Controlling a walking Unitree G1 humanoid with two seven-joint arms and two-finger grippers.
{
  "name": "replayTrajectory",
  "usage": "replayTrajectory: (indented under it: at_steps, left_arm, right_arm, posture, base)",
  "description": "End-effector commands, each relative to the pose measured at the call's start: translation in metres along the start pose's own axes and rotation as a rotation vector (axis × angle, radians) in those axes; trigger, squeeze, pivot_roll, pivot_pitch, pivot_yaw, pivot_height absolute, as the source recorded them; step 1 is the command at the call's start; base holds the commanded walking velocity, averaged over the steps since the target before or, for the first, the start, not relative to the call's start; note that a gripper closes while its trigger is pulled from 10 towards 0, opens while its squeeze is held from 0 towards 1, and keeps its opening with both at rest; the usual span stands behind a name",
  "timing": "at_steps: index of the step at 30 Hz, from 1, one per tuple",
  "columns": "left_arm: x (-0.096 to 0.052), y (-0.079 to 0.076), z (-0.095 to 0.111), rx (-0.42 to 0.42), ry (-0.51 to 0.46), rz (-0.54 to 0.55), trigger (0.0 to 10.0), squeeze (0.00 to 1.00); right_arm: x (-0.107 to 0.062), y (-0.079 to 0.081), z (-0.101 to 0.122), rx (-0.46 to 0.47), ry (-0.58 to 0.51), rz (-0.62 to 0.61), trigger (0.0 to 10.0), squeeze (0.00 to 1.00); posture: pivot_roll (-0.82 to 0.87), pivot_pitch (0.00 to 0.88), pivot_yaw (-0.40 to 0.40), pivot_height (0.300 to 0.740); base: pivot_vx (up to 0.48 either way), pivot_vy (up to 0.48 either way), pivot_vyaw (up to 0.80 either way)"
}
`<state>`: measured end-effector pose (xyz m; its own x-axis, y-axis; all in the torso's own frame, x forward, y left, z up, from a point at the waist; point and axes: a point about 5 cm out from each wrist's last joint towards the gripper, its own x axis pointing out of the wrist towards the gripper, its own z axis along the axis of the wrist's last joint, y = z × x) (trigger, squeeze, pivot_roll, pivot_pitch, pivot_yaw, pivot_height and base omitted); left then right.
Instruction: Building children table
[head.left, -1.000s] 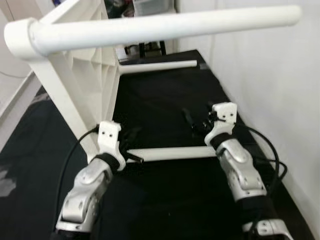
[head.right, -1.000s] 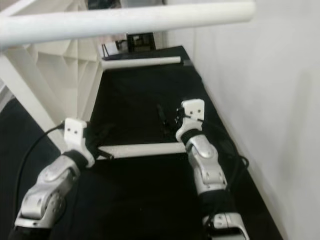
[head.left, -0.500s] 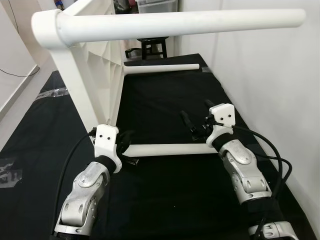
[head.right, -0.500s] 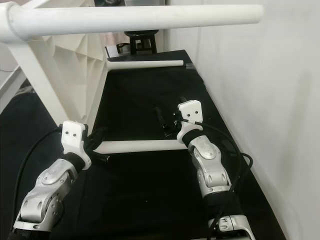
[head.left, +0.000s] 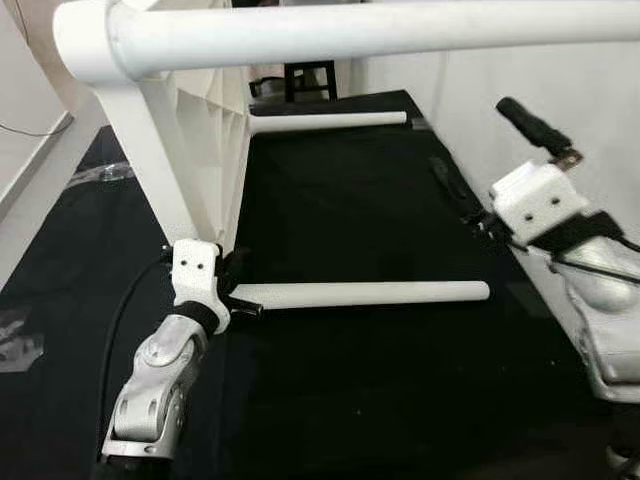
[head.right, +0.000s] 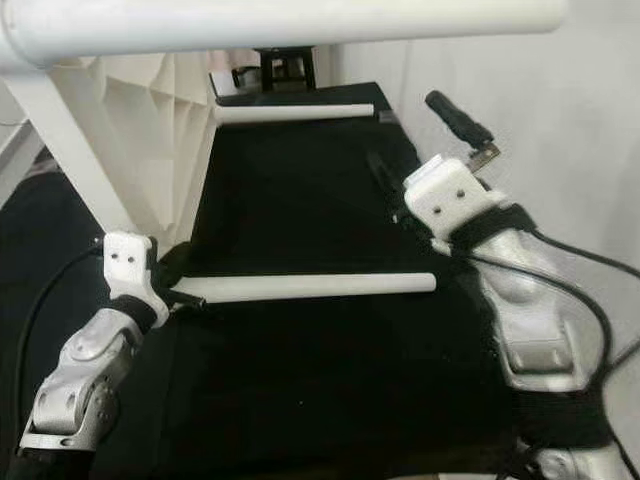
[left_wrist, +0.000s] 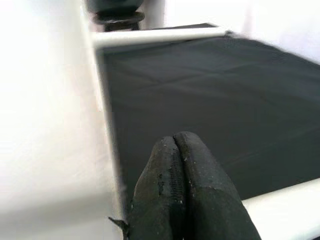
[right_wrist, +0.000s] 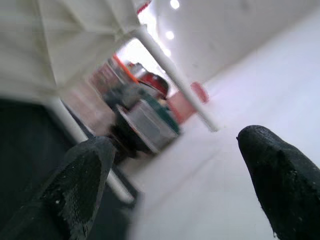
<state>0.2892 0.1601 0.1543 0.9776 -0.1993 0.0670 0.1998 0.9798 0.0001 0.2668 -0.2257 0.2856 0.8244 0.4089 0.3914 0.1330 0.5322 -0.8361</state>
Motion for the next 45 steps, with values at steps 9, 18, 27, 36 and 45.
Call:
replayTrajectory:
  at_steps: [9,18,27,36,45]
  left_arm:
    - [0.002,0.013,-0.007,0.017,0.026,0.026,10.0,0.00]
    - [0.006,0.010,-0.009,0.008,0.028,0.027,10.0,0.00]
    - [0.006,0.011,-0.011,0.003,0.029,0.038,10.0,0.00]
    - [0.003,0.012,-0.008,0.004,0.017,0.064,10.0,0.00]
    - [0.001,0.014,-0.012,-0.005,0.026,0.083,10.0,0.00]
  right_arm:
    - [-0.018,-0.069,0.036,-0.401,-0.032,-0.228,10.0,0.00]
    - [0.003,-0.060,0.052,-0.430,-0.138,-0.177,10.0,0.00]
    - [0.027,-0.053,0.061,-0.399,-0.214,-0.122,10.0,0.00]
    - [0.069,-0.038,0.057,-0.294,-0.262,0.019,10.0,0.00]
    - [0.083,-0.040,0.061,-0.280,-0.286,0.021,0.0,0.00]
  posture:
    - [-0.02,0.067,0.075,0.740]
    - [-0.02,0.064,0.075,0.740]
    - [-0.01,0.065,0.065,0.740]
    - [0.01,0.085,0.025,0.740]
    - [0.01,0.097,0.018,0.740]
  base:
    - [0.000,0.000,0.00]
    - [0.000,0.000,0.00]
    - [0.000,0.000,0.00]
    - [0.000,0.000,0.00]
    - [0.000,0.000,0.00]
